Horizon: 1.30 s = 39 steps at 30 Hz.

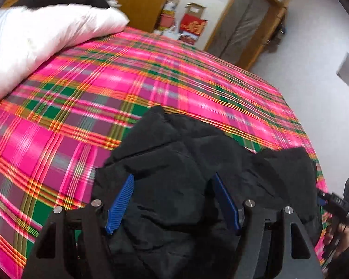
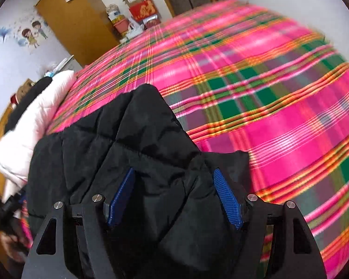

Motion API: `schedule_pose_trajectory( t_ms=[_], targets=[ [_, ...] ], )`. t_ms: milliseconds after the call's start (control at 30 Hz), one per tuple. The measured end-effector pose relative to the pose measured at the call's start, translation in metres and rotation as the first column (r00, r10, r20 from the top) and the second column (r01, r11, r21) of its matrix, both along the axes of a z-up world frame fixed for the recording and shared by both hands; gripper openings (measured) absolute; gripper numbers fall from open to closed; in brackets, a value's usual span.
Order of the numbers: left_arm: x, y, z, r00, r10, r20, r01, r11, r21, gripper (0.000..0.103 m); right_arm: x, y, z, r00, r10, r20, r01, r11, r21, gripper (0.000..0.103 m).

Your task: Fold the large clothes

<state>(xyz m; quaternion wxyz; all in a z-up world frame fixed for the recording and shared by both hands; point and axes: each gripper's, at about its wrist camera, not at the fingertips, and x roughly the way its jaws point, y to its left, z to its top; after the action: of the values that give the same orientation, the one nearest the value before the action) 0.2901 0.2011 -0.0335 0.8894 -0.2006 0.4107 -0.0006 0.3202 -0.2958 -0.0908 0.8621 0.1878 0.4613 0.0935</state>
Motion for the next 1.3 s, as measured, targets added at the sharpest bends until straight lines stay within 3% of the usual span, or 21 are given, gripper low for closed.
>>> schedule_pose_trajectory(
  t_ms=[67,100,133,233,400,567,700,767,867,1000,1067,1133,1200,1300],
  targets=[
    [0.004,0.009,-0.006,0.999,0.03,-0.016,-0.03,0.999,-0.014,0.072,0.007,0.003,0.003,0.999,0.041,0.003,-0.041,0.999,0.0,0.067],
    [0.006,0.012,-0.009,0.999,0.044,-0.025,-0.045,0.999,-0.02,0.072,0.009,0.004,0.005,0.999,0.046,0.006,-0.046,0.999,-0.021,0.037],
    [0.008,0.014,-0.011,0.998,0.057,-0.032,-0.058,0.998,-0.023,0.072,0.012,0.006,0.006,0.999,0.053,0.0,-0.053,0.997,-0.047,0.023],
    [0.011,0.017,-0.018,0.994,0.092,-0.051,-0.093,0.995,-0.029,0.072,0.021,0.014,0.003,0.998,0.065,-0.009,-0.066,0.984,-0.169,0.015],
    [0.013,0.021,-0.026,0.991,0.112,-0.071,-0.115,0.993,-0.039,0.072,0.04,0.021,-0.033,0.994,0.03,-0.106,-0.054,0.972,-0.229,0.015],
    [0.015,0.019,-0.025,0.99,0.116,-0.079,-0.117,0.993,-0.011,0.072,0.036,0.024,-0.021,0.994,0.003,-0.109,-0.033,0.96,-0.279,0.02],
    [0.007,0.011,-0.006,0.993,0.113,-0.023,-0.112,0.993,0.031,0.071,0.006,0.032,0.027,0.999,-0.034,0.04,0.045,0.945,-0.323,0.025],
    [0.003,-0.001,0.008,0.998,0.056,0.038,-0.057,0.998,0.027,0.071,-0.016,0.039,0.049,0.992,-0.04,0.116,0.07,0.959,-0.275,0.03],
    [-0.005,-0.029,0.022,0.991,-0.082,0.109,0.08,0.997,0.025,0.071,-0.055,0.069,0.062,0.979,0.025,0.203,0.016,0.98,-0.198,0.05],
    [-0.005,-0.073,0.019,0.96,-0.266,0.093,0.257,0.962,0.094,0.071,-0.064,0.132,0.031,0.966,0.218,0.138,-0.177,0.95,-0.259,0.052],
    [0.001,-0.091,0.006,0.953,-0.302,0.034,0.293,0.941,0.168,0.071,-0.055,0.146,0.018,0.966,0.226,0.125,-0.178,0.933,-0.312,0.052],
    [0.009,-0.1,-0.004,0.954,-0.301,-0.007,0.293,0.924,0.243,0.071,-0.034,0.144,0.008,0.973,0.208,0.102,-0.169,0.939,-0.299,0.052],
    [0.017,-0.098,-0.009,0.96,-0.278,-0.01,0.271,0.926,0.262,0.071,-0.013,0.141,-0.001,0.98,0.183,0.079,-0.15,0.938,-0.313,0.053],
    [0.023,-0.085,-0.011,0.973,-0.232,-0.013,0.229,0.952,0.203,0.068,0.0,0.142,-0.01,0.981,0.178,0.072,-0.144,0.928,-0.344,0.056]
  ],
)
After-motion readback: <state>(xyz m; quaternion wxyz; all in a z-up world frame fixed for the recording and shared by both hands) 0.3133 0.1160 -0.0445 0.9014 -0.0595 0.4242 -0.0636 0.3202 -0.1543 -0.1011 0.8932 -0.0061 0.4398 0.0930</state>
